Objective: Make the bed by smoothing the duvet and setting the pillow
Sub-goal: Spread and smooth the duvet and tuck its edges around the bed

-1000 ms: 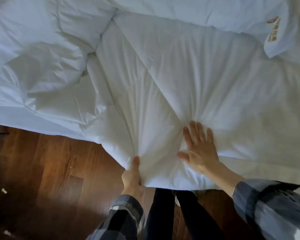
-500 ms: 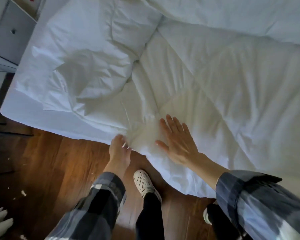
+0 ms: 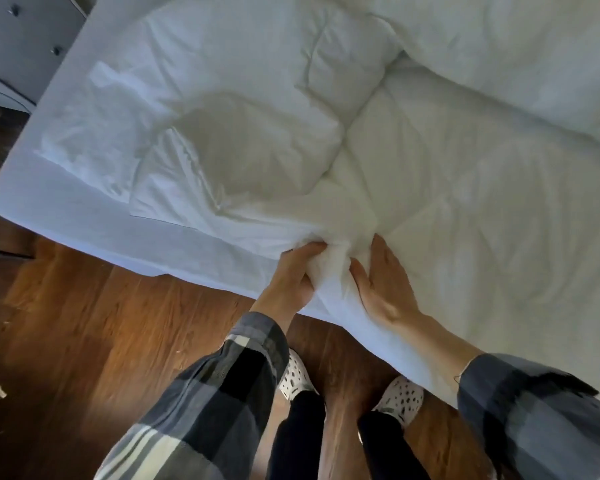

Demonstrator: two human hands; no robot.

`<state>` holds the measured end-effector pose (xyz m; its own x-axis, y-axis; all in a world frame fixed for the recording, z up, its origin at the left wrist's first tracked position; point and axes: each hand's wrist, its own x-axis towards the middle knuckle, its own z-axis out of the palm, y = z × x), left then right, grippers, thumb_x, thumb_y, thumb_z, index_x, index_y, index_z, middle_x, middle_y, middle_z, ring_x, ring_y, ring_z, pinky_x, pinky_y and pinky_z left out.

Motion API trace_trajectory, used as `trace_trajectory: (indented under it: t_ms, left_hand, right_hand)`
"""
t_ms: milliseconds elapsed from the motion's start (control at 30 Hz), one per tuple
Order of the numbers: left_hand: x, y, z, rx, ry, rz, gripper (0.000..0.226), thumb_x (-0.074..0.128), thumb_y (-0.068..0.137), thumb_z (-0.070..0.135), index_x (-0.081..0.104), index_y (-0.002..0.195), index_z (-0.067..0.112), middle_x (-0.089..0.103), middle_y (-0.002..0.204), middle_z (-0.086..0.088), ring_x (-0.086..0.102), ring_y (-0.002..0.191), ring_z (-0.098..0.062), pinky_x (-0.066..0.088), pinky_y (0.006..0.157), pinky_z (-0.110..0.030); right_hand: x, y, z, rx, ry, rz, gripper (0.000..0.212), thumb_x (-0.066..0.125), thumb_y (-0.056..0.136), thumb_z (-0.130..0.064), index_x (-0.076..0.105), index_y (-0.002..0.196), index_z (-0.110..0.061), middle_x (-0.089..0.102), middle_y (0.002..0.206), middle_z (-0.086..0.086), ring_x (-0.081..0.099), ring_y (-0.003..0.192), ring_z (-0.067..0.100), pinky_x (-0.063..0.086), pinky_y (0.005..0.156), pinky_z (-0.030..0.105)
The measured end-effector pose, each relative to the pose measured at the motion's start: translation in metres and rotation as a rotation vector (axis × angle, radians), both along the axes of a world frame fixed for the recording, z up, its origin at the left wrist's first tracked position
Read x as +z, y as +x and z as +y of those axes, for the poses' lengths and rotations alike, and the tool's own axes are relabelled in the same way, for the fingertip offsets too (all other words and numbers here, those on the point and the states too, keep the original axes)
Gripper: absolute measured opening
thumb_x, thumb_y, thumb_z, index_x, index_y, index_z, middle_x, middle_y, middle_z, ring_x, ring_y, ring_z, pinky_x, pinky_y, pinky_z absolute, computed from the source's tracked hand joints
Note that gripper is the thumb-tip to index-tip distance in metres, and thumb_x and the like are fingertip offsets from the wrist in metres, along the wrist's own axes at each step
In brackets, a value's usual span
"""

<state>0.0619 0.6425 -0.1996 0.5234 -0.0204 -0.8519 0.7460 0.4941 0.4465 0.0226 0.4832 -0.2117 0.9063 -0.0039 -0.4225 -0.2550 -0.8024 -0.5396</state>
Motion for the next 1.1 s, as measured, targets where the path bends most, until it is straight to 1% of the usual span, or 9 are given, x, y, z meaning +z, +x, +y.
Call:
trace_trajectory:
  t_ms: [167,367,467,567,633,767,933,1033,1100]
  left_hand:
    - [-0.01,-0.089,0.061,0.097,0.59,0.215,0.013,0.074,0.089,0.015,0.064,0.085,0.008,0.069,0.085,-0.007,0.066,0.078,-0.025,0.056,0.072,-0.038]
    - [-0.044,-0.143,0.098,-0.085,0.96,0.442,0.037,0.077,0.083,0.035,0.061,0.088,0.002,0.064,0.11,-0.022,0.063,0.095,-0.041,0.056,0.087,-0.054]
    - [-0.016,-0.103,0.096,-0.281,1.355,0.057,0.061,0.077,0.085,0.031,0.046,0.133,0.008,0.04,0.146,-0.018,0.043,0.132,-0.039,0.042,0.108,-0.051]
    - [-0.006,-0.051,0.103,-0.781,1.586,-0.346,0.083,0.062,0.094,0.048,0.018,0.158,0.021,0.006,0.169,-0.011,0.009,0.155,-0.032,0.007,0.124,-0.048]
    - [-0.019,-0.024,0.115,-1.165,1.526,-0.424,0.09,0.05,0.094,0.063,0.001,0.161,0.028,-0.007,0.169,-0.007,-0.004,0.156,-0.029,-0.006,0.122,-0.049]
    - [-0.044,-0.01,0.138,-1.598,1.197,-0.423,0.11,0.048,0.081,0.083,-0.016,0.158,0.036,-0.014,0.169,-0.006,-0.007,0.156,-0.026,0.003,0.124,-0.049]
    - [-0.029,-0.009,0.204,-1.81,1.214,-0.911,0.118,0.047,0.076,0.09,-0.006,0.161,0.028,-0.004,0.168,-0.003,0.0,0.156,-0.021,-0.003,0.126,-0.041]
    - [-0.034,0.01,0.265,-1.964,1.458,-1.234,0.112,0.049,0.078,0.083,0.016,0.162,0.016,0.008,0.168,-0.014,0.011,0.155,-0.034,0.01,0.122,-0.059]
    - [-0.041,0.033,0.304,-1.979,1.612,-1.171,0.098,0.077,0.076,0.047,0.033,0.156,0.011,0.023,0.164,-0.02,0.026,0.15,-0.041,0.018,0.119,-0.064]
  right_hand:
    - [-0.017,-0.009,0.025,0.2,-0.227,-0.189,0.087,0.027,0.093,-0.067,0.003,0.158,-0.014,0.0,0.165,0.014,0.006,0.152,0.031,0.011,0.121,0.049]
    - [-0.048,-0.028,0.046,0.449,-0.463,0.073,0.096,0.044,0.092,-0.063,-0.006,0.157,-0.013,-0.015,0.163,0.018,-0.006,0.15,0.039,0.001,0.119,0.057]
    - [-0.04,-0.017,0.042,0.42,-0.43,-0.002,0.092,0.041,0.095,-0.06,-0.007,0.156,-0.012,-0.016,0.163,0.018,-0.004,0.151,0.039,0.005,0.12,0.056]
    - [-0.034,-0.004,0.051,0.364,-0.385,-0.136,0.092,0.046,0.093,-0.058,-0.001,0.158,-0.012,-0.009,0.164,0.018,0.003,0.151,0.038,0.011,0.121,0.055]
    - [-0.039,0.001,0.059,0.364,-0.355,-0.093,0.096,0.048,0.09,-0.06,-0.001,0.158,-0.012,-0.009,0.164,0.017,0.001,0.151,0.038,0.01,0.12,0.056]
    - [-0.05,-0.012,0.081,0.357,-0.409,0.064,0.103,0.056,0.086,-0.063,0.003,0.157,-0.011,-0.006,0.164,0.018,0.002,0.151,0.04,0.008,0.119,0.058]
    - [-0.028,-0.056,0.151,0.246,-0.334,-0.161,0.095,0.075,0.07,-0.059,0.043,0.141,-0.004,0.046,0.141,0.02,0.05,0.122,0.038,0.038,0.105,0.053]
    - [-0.031,-0.06,0.211,0.257,-0.287,-0.08,0.121,0.075,0.06,-0.069,0.026,0.151,-0.005,0.035,0.151,0.02,0.04,0.134,0.042,0.032,0.109,0.06]
    - [-0.04,-0.046,0.245,0.247,-0.366,0.005,0.129,0.077,0.059,-0.066,0.014,0.156,-0.01,0.016,0.16,0.024,0.018,0.145,0.049,0.018,0.113,0.067]
